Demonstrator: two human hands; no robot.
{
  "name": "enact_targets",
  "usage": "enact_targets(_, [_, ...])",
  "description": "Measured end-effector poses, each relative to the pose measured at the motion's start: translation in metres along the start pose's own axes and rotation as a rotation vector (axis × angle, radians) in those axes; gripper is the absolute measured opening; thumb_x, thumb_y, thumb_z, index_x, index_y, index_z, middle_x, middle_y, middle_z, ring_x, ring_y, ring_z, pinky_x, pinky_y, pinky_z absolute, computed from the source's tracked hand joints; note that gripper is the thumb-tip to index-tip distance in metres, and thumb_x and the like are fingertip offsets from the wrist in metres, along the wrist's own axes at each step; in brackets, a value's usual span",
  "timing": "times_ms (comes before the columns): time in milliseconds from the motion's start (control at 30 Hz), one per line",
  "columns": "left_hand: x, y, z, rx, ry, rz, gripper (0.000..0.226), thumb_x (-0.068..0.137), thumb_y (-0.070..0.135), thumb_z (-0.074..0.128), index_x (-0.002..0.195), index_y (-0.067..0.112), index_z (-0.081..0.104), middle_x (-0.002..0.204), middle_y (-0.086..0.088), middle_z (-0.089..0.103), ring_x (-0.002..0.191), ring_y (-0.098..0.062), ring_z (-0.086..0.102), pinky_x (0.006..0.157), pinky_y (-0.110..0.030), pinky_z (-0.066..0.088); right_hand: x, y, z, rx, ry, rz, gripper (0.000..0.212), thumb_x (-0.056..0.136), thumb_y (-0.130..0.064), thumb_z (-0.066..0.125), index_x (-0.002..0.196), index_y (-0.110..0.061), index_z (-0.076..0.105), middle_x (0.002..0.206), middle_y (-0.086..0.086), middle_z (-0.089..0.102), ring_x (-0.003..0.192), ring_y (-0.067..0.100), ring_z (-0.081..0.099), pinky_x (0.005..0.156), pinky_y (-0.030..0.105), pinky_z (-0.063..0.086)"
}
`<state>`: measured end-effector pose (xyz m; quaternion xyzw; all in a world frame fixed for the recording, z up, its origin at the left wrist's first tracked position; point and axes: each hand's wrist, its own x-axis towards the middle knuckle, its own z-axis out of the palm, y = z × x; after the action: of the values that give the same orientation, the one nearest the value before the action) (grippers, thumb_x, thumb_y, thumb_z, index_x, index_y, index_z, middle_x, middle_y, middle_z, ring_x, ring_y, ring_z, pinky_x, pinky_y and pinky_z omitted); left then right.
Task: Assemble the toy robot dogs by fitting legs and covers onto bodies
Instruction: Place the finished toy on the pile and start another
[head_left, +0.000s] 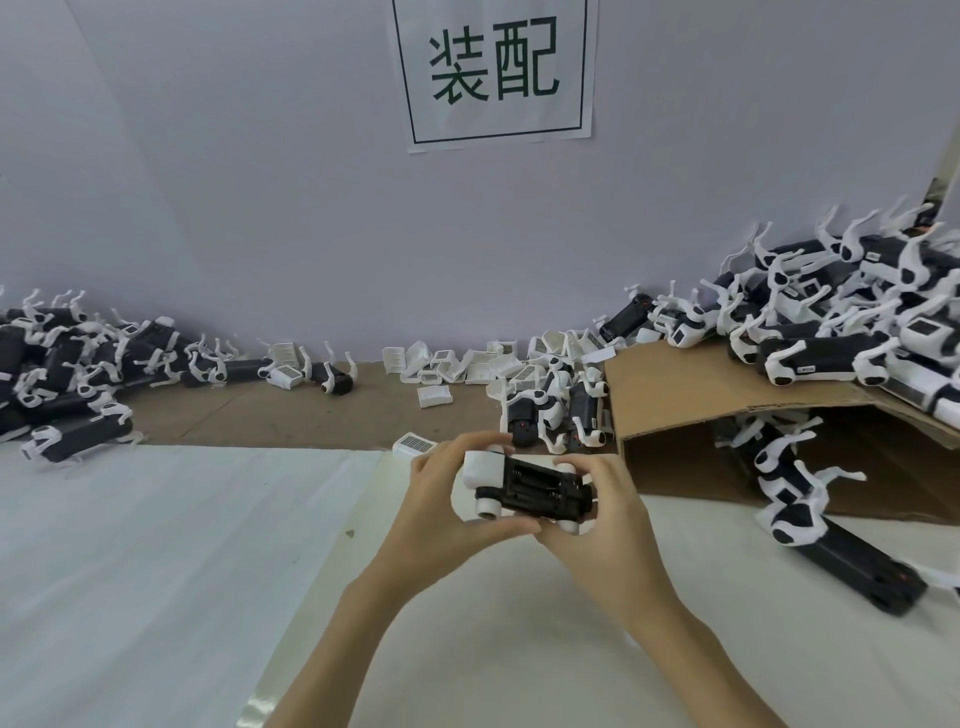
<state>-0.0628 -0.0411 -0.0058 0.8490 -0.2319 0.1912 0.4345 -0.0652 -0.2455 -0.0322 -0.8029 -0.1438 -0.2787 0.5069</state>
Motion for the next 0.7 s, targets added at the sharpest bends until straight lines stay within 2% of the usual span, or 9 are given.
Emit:
enact_targets(100, [0.004,-0.008,0.0,0.154,0.109,0.162,0.066,0.07,0.056,0.094,0.125,0.04,0.06,0.126,0.027,0.065,0.122,0.005,0.055,0.103,-0.026,0.041,0.001,0.004,-0.008,-0.026,-0.143,-0.042,0.072,0.072,-0.024,0.095,0.133,-0.022,0.057,0.135,-0.009,0.045,0.119,-0.001,0.052,0.096,0.01,0.047])
enact_targets(167, [0.006,-0.014,0.001,0.302,0.158,0.322,0.064,0.075,0.048,0.094,0.125,0.03,0.058,0.129,0.023,0.065,0.121,0.002,0.057,0.105,-0.026,0.041,0.003,0.005,-0.011,-0.128,-0.205,-0.095,0.076,0.076,-0.018,0.092,0.14,-0.022,0.051,0.143,-0.009,0.035,0.121,-0.001,0.05,0.104,0.018,0.049])
enact_targets(233, [0.008,-0.02,0.004,0.417,0.202,0.477,0.06,0.081,0.04,0.093,0.125,0.021,0.056,0.136,0.011,0.065,0.126,-0.012,0.061,0.11,-0.025,0.04,0.005,0.004,-0.012,-0.223,-0.137,-0.179,0.074,0.077,-0.011,0.09,0.139,-0.02,0.051,0.145,-0.006,0.035,0.12,0.007,0.052,0.099,0.025,0.056])
enact_targets(333, [0.01,-0.021,0.008,0.519,0.28,0.643,0.055,0.088,0.025,0.09,0.128,0.015,0.054,0.144,0.002,0.059,0.136,-0.02,0.058,0.115,-0.027,0.037,0.007,0.001,-0.012,-0.272,-0.01,-0.311,0.072,0.074,-0.006,0.091,0.135,-0.016,0.054,0.143,0.0,0.043,0.123,0.017,0.055,0.087,0.03,0.062])
enact_targets(433, [0.01,-0.016,0.009,0.544,0.342,0.71,0.052,0.089,0.022,0.089,0.128,0.013,0.055,0.142,0.0,0.061,0.136,-0.02,0.059,0.117,-0.028,0.037,0.01,0.0,-0.017,-0.283,0.046,-0.376,0.074,0.073,-0.006,0.091,0.137,-0.017,0.057,0.144,0.002,0.048,0.128,0.019,0.055,0.092,0.028,0.059])
enact_targets(500, [0.008,-0.012,0.007,0.462,0.345,0.616,0.054,0.087,0.04,0.09,0.125,0.018,0.058,0.135,0.009,0.066,0.129,-0.011,0.061,0.115,-0.023,0.035,0.011,0.0,-0.019,-0.295,0.004,-0.355,0.076,0.077,-0.01,0.09,0.144,-0.02,0.055,0.148,-0.004,0.047,0.136,0.016,0.049,0.106,0.025,0.05])
enact_targets(567, [0.005,-0.004,0.004,0.243,0.311,0.345,0.06,0.076,0.056,0.091,0.12,0.03,0.06,0.124,0.024,0.068,0.118,0.001,0.061,0.104,-0.013,0.038,0.01,-0.001,-0.021,-0.208,-0.103,-0.268,0.074,0.086,-0.018,0.084,0.151,-0.027,0.049,0.15,-0.019,0.045,0.142,0.007,0.042,0.116,0.02,0.037])
enact_targets(633, [0.003,0.001,-0.001,-0.001,0.263,0.058,0.061,0.066,0.059,0.094,0.113,0.037,0.062,0.11,0.024,0.072,0.107,-0.002,0.067,0.087,-0.009,0.047,0.01,-0.003,-0.022,-0.015,-0.218,-0.085,0.065,0.093,-0.031,0.076,0.151,-0.038,0.047,0.146,-0.032,0.045,0.141,-0.001,0.042,0.112,0.013,0.036])
enact_targets(700, [0.004,-0.002,-0.003,-0.197,0.222,-0.16,0.055,0.063,0.056,0.093,0.106,0.034,0.068,0.099,0.017,0.075,0.095,-0.006,0.071,0.079,-0.014,0.052,0.01,-0.007,-0.022,0.163,-0.262,0.083,0.058,0.092,-0.044,0.072,0.146,-0.043,0.051,0.139,-0.032,0.055,0.133,-0.005,0.05,0.105,0.012,0.043])
